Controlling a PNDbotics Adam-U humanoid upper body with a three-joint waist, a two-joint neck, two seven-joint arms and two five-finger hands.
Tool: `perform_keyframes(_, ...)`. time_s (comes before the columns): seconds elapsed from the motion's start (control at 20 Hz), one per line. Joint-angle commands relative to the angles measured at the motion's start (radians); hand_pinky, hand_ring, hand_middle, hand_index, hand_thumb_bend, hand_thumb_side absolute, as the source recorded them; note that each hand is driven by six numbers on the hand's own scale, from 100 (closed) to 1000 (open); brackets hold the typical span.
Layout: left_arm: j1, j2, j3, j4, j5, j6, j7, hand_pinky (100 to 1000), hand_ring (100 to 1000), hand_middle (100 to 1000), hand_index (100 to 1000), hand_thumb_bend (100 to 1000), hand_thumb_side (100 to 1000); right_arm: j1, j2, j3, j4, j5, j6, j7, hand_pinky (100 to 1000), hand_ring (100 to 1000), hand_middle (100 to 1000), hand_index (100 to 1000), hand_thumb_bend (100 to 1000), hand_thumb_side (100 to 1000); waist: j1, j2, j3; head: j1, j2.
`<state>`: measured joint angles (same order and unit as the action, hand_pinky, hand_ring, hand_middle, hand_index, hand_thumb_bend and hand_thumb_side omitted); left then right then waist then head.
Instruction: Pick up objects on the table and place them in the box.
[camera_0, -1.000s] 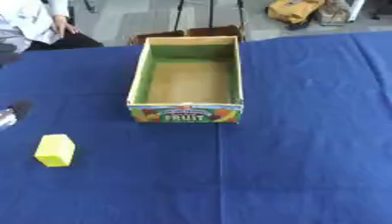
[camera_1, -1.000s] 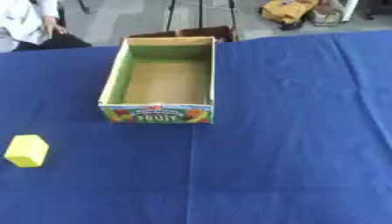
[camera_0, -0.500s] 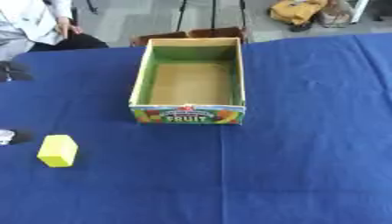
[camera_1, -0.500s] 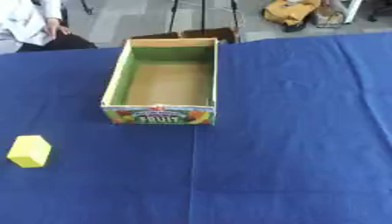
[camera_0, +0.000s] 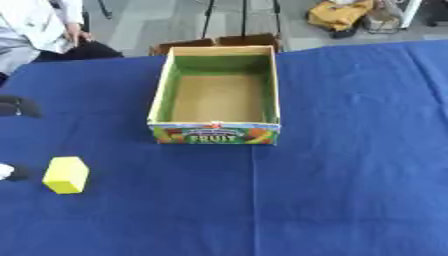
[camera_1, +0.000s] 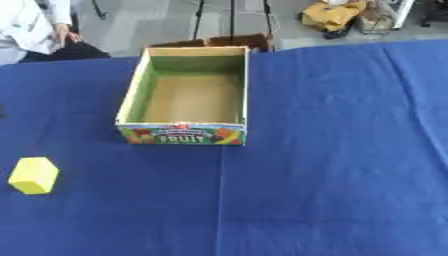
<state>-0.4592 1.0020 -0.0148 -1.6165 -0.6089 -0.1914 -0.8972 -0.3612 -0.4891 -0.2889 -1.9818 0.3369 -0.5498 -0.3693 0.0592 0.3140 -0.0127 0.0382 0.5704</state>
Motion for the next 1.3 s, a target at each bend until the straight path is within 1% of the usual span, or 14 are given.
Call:
perform_keyframes(0.05,-0.028,0.042,-0.022,0.028,-0.010,-0.022,-0.010,874,1000,1000,1000,630,730,-0.009,-0.027,-0.003,-0.018,-0.006,0.002,0.004,672,734,626,794,100,1000,0.013,-0.025,-0.002,0.005,-0.009)
perform_keyframes(0.35,-0.060,0.019,-0.081,0.095,-0.025,-0.049,-0.010,866,1000,1000,1000,606,719,-0.012,-0.020,-0.003,-0.018,-0.010,0.004,0.010,673,735,623,794,100,1000,0.014,-0.017,-0.012,0.014,-0.012)
perform_keyframes(0.8,-0.091,-0.016,-0.138,0.183,-0.058,-0.079,-0.010,856,1000,1000,1000,583,706,-0.017,-0.014,-0.002,-0.018,-0.017,0.002,0.017,674,735,619,794,100,1000,0.016,-0.007,-0.032,0.028,-0.027)
perform_keyframes(1.1,-0.103,-0.037,-0.166,0.231,-0.092,-0.092,-0.010,841,993,1000,1000,552,695,-0.022,-0.011,-0.002,-0.018,-0.021,0.002,0.021,675,736,618,794,100,1000,0.019,0.000,-0.041,0.033,-0.035)
perform_keyframes(1.15,-0.103,-0.039,-0.168,0.239,-0.098,-0.094,-0.010,832,984,994,1000,552,695,-0.022,-0.011,-0.003,-0.018,-0.021,0.001,0.021,675,736,617,794,100,1000,0.019,0.002,-0.042,0.034,-0.035)
perform_keyframes(1.3,-0.105,-0.050,-0.170,0.258,-0.098,-0.098,-0.010,802,958,935,1000,540,685,-0.022,-0.011,-0.004,-0.018,-0.021,0.002,0.021,676,737,616,791,100,1000,0.020,0.005,-0.044,0.034,-0.037)
